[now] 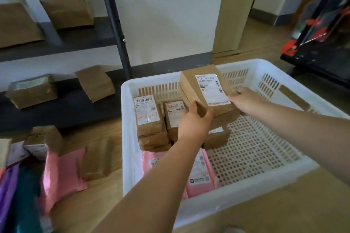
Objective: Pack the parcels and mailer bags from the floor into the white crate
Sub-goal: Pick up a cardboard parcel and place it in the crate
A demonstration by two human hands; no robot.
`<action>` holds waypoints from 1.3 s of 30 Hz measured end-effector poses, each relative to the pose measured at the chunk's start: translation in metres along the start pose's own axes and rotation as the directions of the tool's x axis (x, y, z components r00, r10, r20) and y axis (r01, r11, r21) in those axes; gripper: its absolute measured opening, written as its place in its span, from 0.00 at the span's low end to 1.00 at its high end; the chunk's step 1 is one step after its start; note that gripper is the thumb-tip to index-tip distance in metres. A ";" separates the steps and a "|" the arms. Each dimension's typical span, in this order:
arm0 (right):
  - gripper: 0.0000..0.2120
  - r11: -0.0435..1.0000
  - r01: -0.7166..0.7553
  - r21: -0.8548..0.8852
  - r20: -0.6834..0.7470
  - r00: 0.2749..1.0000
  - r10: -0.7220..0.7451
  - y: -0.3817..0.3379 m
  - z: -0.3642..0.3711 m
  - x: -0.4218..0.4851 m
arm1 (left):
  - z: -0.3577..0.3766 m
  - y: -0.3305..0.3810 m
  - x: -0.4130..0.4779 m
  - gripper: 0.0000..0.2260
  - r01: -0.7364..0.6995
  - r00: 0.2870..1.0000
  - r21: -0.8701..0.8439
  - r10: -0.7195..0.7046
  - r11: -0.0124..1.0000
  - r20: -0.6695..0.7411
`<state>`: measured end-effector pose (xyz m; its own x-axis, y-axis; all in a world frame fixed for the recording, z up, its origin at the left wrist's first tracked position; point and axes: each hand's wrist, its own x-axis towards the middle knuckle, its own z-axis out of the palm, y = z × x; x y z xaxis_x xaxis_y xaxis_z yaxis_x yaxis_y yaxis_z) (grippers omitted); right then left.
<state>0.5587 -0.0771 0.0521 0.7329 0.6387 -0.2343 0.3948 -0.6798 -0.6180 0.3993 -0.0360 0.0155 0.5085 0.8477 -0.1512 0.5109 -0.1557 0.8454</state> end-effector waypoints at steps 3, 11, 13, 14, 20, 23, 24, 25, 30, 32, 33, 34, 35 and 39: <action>0.11 0.997 -0.023 -0.069 -0.087 0.996 0.017 0.022 0.008 0.026 | 0.022 -0.002 0.023 0.29 -0.037 0.998 0.148 0.029 0.988 0.056; 0.25 0.987 -0.059 -0.151 0.031 0.997 0.064 0.063 0.036 0.056 | 0.049 -0.037 0.060 0.29 -0.068 0.979 0.526 -0.045 0.848 0.198; 0.27 0.991 -0.055 -0.124 0.113 0.991 0.069 0.066 0.042 0.060 | 0.048 -0.047 0.066 0.28 -0.103 0.979 0.587 -0.022 0.803 0.201; 0.28 0.992 -0.054 -0.115 0.178 0.981 0.074 0.066 0.046 0.060 | 0.045 -0.051 0.069 0.27 -0.117 0.980 0.604 -0.009 0.788 0.201; 0.33 0.994 -0.031 -0.106 0.244 0.968 0.056 0.063 0.062 0.055 | 0.027 -0.076 0.072 0.30 -0.062 0.985 0.750 -0.083 0.659 0.153; 0.32 0.994 -0.001 -0.109 0.230 0.973 0.026 0.062 0.065 0.055 | 0.024 -0.078 0.067 0.31 -0.095 0.988 0.815 -0.043 0.571 0.145; 0.33 0.994 0.000 -0.107 0.233 0.972 0.025 0.061 0.066 0.054 | 0.024 -0.077 0.067 0.31 -0.093 0.990 0.825 -0.033 0.557 0.134; 0.33 0.994 -0.001 -0.107 0.232 0.972 0.026 0.061 0.068 0.054 | 0.023 -0.077 0.067 0.31 -0.089 0.991 0.832 -0.032 0.547 0.127; 0.33 0.969 0.007 -0.245 0.181 0.983 0.039 0.061 0.075 0.062 | 0.022 -0.075 0.064 0.35 -0.079 0.987 0.827 -0.070 0.557 0.141; 0.34 0.946 0.048 -0.322 0.127 0.992 -0.007 0.058 0.077 0.061 | 0.019 -0.075 0.061 0.35 -0.071 0.988 0.803 -0.070 0.591 0.138; 0.34 0.936 0.074 -0.344 0.109 0.993 -0.038 0.055 0.077 0.058 | 0.015 -0.075 0.057 0.35 -0.071 0.990 0.797 -0.057 0.600 0.130; 0.34 0.929 0.099 -0.356 0.100 0.993 -0.067 0.052 0.076 0.056 | 0.012 -0.074 0.053 0.34 -0.077 0.992 0.792 -0.037 0.606 0.124; 0.32 0.925 0.130 -0.357 0.100 0.990 -0.100 0.047 0.074 0.051 | 0.008 -0.072 0.050 0.34 -0.087 0.993 0.788 -0.011 0.610 0.118; 0.29 0.894 0.250 -0.371 0.159 0.966 -0.204 0.020 0.068 0.026 | -0.014 -0.060 0.033 0.33 -0.132 0.989 0.783 0.136 0.607 0.061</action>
<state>0.5481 -0.0495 -0.0176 0.5395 0.8127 -0.2200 0.7418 -0.5824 -0.3325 0.3760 0.0088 -0.0334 0.6147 0.7860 -0.0659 0.7861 -0.6038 0.1320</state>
